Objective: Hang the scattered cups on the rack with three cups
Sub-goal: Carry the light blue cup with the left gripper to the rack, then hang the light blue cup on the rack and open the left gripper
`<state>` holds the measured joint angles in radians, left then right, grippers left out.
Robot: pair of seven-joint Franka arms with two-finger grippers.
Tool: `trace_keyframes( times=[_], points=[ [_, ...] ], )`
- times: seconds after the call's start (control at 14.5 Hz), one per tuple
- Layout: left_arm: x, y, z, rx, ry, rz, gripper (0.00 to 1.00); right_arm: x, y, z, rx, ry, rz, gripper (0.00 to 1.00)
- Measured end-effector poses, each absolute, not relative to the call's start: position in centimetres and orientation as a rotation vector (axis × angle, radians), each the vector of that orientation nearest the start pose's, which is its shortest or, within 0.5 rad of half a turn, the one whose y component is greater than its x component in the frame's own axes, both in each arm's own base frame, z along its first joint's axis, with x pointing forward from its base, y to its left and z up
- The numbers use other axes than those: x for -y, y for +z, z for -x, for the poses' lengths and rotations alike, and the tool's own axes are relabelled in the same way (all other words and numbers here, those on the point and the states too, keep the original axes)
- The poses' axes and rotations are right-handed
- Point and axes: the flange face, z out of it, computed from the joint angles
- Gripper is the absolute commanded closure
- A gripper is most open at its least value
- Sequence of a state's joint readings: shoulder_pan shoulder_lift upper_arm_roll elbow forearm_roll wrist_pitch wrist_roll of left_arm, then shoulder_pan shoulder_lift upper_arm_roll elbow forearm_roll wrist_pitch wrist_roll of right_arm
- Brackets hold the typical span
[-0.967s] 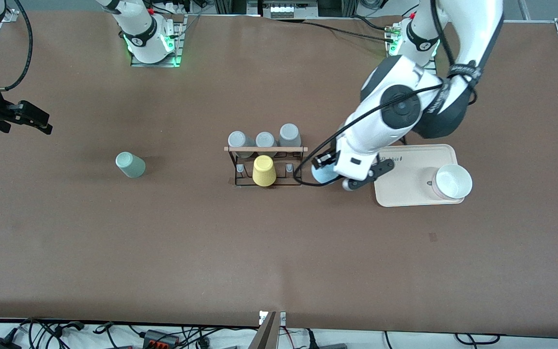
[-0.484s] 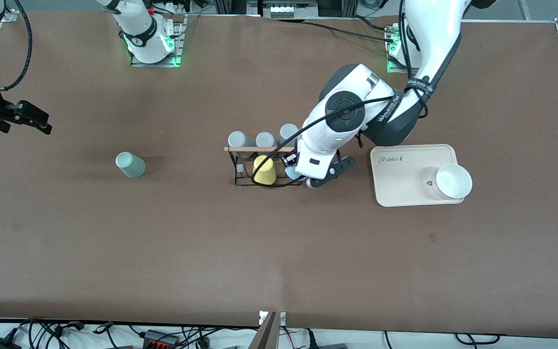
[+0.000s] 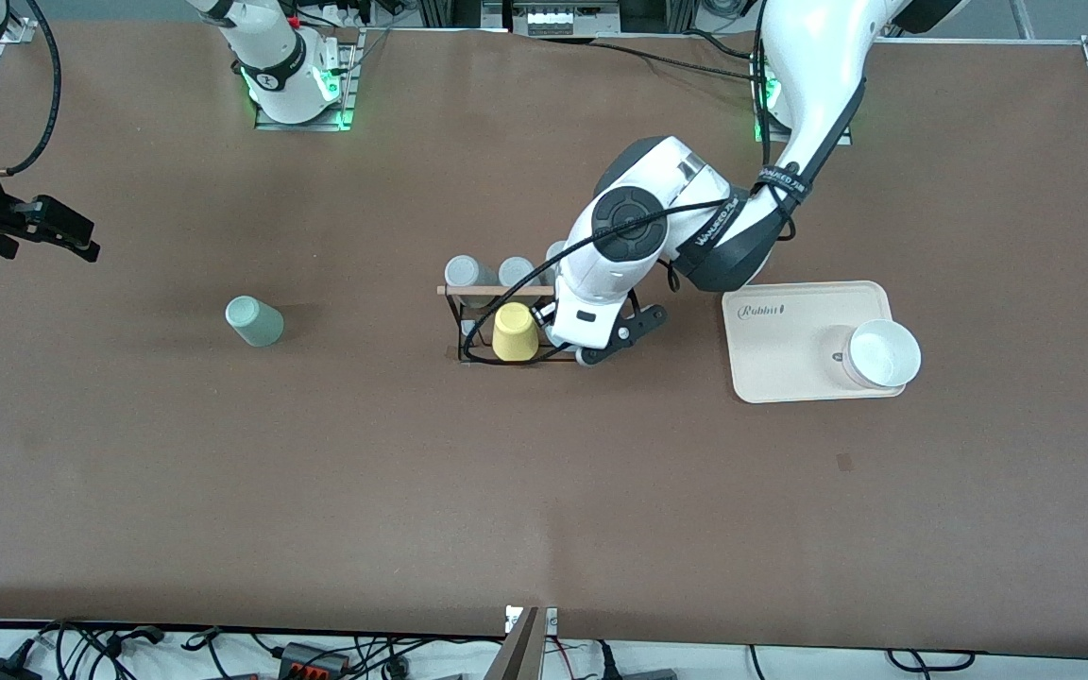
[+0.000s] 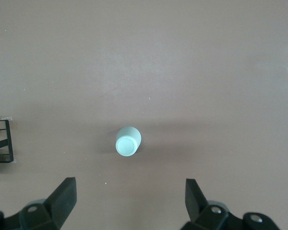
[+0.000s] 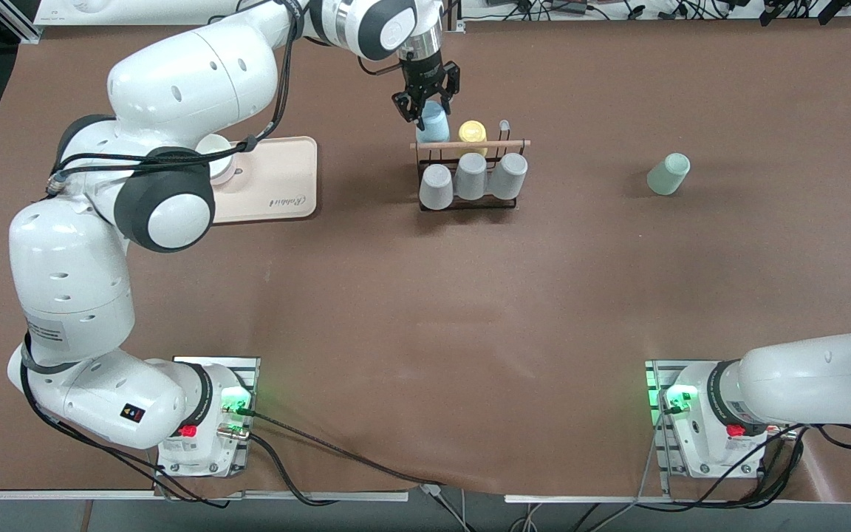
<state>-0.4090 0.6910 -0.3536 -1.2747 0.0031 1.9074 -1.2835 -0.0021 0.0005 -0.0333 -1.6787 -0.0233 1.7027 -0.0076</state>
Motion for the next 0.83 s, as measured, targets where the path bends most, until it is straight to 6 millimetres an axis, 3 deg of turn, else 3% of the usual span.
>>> trace_keyframes(
  times=[0.62, 0.69, 0.83],
  points=[
    [47.6, 32.0, -56.4, 0.909, 0.338, 3.073, 0.49, 2.3, 58.2, -56.3, -0.043, -0.021, 3.165, 0.00],
    [47.6, 31.8, -56.4, 0.908, 0.339, 3.072, 0.46, 2.3, 58.0, -56.4, -0.043, -0.016, 3.165, 0.00],
    [47.6, 31.7, -56.4, 0.909, 0.339, 3.071, 0.32, 2.3, 57.7, -56.6, -0.043, -0.005, 3.165, 0.00]
  ],
)
